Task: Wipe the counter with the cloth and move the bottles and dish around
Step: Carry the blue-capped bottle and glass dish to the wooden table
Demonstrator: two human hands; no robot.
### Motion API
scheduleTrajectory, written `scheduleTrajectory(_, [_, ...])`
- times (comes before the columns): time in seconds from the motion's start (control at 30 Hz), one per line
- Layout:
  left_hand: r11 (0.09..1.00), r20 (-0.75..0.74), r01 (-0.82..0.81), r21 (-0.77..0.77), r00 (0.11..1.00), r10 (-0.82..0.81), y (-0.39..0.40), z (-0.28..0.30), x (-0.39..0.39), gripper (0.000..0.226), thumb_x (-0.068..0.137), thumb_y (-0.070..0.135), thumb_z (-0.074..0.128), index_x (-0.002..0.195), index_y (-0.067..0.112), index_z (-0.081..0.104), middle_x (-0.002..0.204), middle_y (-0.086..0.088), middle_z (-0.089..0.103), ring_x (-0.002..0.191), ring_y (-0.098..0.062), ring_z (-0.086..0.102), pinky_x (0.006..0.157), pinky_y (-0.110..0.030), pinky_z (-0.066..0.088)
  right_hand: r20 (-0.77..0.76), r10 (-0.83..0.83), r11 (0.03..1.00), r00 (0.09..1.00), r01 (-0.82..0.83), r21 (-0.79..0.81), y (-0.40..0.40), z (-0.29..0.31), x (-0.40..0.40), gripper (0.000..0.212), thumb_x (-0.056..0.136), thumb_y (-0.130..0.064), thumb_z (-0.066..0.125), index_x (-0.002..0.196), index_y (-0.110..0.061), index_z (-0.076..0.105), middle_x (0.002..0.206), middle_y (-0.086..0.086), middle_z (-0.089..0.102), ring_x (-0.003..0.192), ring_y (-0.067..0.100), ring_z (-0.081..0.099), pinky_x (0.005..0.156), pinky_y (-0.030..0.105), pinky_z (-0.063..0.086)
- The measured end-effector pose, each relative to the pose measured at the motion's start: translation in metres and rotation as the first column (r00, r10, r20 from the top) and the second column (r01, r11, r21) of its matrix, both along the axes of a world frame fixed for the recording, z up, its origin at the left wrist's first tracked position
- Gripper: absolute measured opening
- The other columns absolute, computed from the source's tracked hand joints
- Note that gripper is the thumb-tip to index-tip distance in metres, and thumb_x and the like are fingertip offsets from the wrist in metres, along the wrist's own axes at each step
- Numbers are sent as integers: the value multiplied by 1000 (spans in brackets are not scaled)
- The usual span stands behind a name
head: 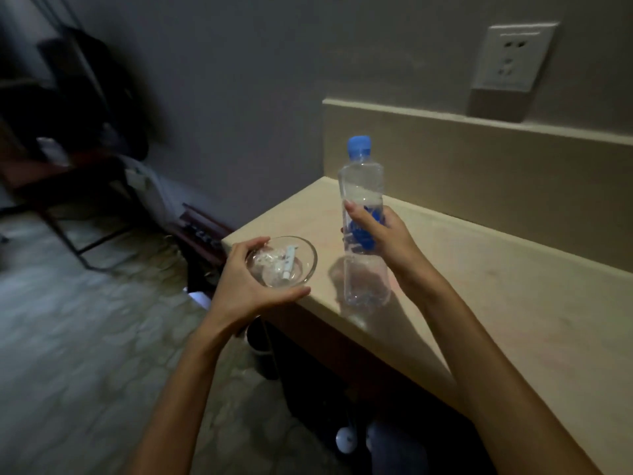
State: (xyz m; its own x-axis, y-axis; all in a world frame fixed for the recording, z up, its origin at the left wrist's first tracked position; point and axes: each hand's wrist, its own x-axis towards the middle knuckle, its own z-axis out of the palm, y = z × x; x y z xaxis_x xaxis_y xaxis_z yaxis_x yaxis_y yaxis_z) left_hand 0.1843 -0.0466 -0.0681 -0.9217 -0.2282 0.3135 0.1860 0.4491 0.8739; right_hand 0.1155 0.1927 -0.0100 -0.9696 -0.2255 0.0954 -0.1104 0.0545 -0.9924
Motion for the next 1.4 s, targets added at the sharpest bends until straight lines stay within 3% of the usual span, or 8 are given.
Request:
scheduleTrajectory(0.13, [989, 19, -145, 18, 989, 145, -65, -17, 35, 120, 30, 61, 97, 135, 20, 57, 132, 2, 59, 114, 8, 59, 94, -8, 50, 36, 136, 990, 990, -134, -48, -70, -18, 4, 59, 87, -57, 71, 122, -11, 60, 106, 14, 72, 92, 21, 73, 90, 46, 59])
scheduleTrajectory(0.3, [948, 30, -316, 40, 949, 315, -154, -38, 87, 126, 26, 76, 92, 136, 25, 56, 133, 7, 59, 120, -3, 60, 102, -24, 51, 52, 272, 959, 961, -266, -102, -177, -50, 20, 67, 80, -56, 78, 119, -5, 61, 100, 12, 70, 86, 23, 71, 76, 41, 57])
scheduleTrajectory(0.67, [830, 94, -554, 63, 831, 548, -391, -79, 186, 120, 31, 68, 96, 136, 28, 55, 134, 7, 57, 122, -4, 59, 104, -28, 52, 156, 454, 891, 877, -450, -60, -453, -136, 56, 52, 77, -51, 81, 116, -21, 64, 117, 11, 71, 109, 26, 70, 97, 44, 55])
scheduleTrajectory(0.83, [769, 151, -638, 39, 764, 627, -484, -100, 205, 115, 34, 58, 101, 135, 31, 53, 135, 10, 54, 123, -4, 58, 105, -32, 53, 176, 552, 830, 815, -557, -23, -562, -164, 57, 56, 79, -47, 77, 124, -16, 64, 114, 4, 73, 106, 17, 71, 94, 30, 57])
scheduleTrajectory(1.03, [726, 231, -685, 56, 716, 658, -585, -140, 169, 114, 37, 48, 104, 136, 34, 50, 136, 11, 53, 125, -2, 55, 98, -18, 50, 253, 601, 788, 759, -615, -26, -669, -205, 8, 53, 87, -43, 74, 133, -22, 57, 122, -1, 69, 109, 10, 70, 90, 27, 56])
scheduleTrajectory(1.17, [679, 275, -730, 80, 671, 689, -663, -157, 108, 119, 30, 57, 101, 135, 34, 51, 134, 11, 55, 122, -4, 58, 94, -19, 53, 272, 621, 770, 735, -637, -40, -752, -231, -52, 53, 87, -48, 74, 131, -25, 57, 122, 0, 69, 110, 12, 69, 97, 33, 56])
scheduleTrajectory(1.3, [619, 284, -782, 63, 609, 740, -738, -146, 44, 117, 33, 55, 102, 136, 32, 51, 133, 9, 57, 119, -9, 61, 92, -26, 58, 279, 640, 746, 716, -666, -5, -841, -225, -115, 61, 82, -55, 75, 130, -19, 60, 118, 2, 70, 107, 13, 71, 86, 26, 58])
scheduleTrajectory(1.4, [624, 278, -780, 43, 610, 742, -794, -134, 2, 115, 38, 51, 103, 138, 33, 49, 133, 12, 55, 117, -5, 59, 88, -20, 55, 292, 640, 745, 711, -667, -10, -906, -212, -160, 47, 87, -45, 73, 125, -19, 60, 114, 0, 70, 96, 6, 71, 77, 19, 58])
